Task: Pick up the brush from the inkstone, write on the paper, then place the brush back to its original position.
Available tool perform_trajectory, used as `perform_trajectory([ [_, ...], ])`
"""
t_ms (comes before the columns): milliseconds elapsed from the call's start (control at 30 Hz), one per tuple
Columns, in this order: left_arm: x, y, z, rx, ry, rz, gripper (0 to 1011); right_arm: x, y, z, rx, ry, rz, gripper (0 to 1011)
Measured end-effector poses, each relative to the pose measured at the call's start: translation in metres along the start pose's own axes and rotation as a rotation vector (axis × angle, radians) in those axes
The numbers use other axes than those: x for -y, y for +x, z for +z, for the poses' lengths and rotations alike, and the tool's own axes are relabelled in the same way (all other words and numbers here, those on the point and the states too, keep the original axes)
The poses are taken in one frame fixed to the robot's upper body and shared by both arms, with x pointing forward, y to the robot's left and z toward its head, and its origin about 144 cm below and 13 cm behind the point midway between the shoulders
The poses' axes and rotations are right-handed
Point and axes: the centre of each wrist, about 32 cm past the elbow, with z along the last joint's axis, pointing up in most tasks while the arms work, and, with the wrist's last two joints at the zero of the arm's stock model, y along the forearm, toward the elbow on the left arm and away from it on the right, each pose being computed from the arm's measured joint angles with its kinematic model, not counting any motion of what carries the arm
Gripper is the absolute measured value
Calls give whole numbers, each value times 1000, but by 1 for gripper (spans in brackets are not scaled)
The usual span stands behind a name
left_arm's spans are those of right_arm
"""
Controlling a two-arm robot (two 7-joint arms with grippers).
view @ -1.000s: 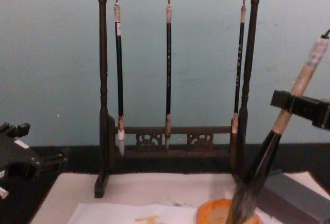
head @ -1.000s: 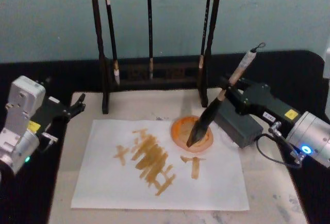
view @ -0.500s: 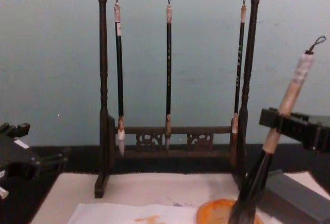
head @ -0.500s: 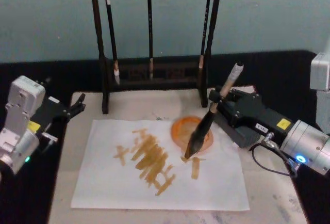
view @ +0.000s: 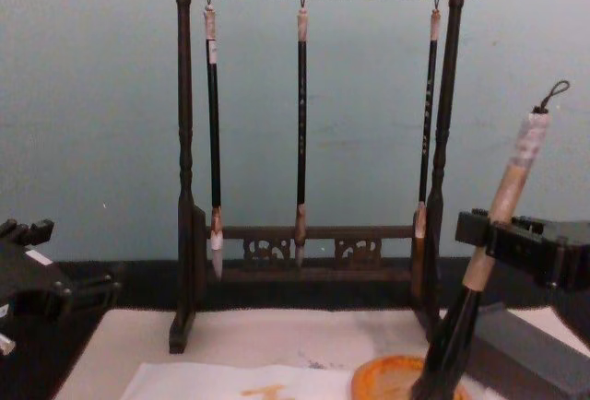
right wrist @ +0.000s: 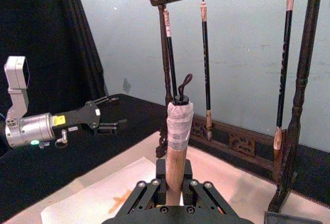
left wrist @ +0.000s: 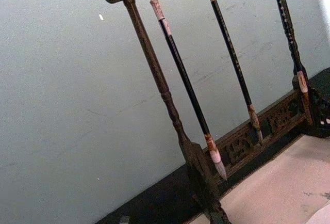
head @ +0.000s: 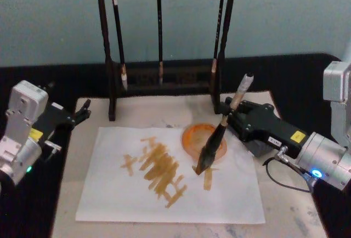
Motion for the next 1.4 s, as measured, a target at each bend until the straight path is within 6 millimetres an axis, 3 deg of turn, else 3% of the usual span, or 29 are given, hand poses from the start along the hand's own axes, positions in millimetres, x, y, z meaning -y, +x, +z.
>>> perform_trajectory([
  [1400, 0, 0, 0, 0, 0, 0, 1010, 2, -6, 1, 11, -40, 47, 163],
])
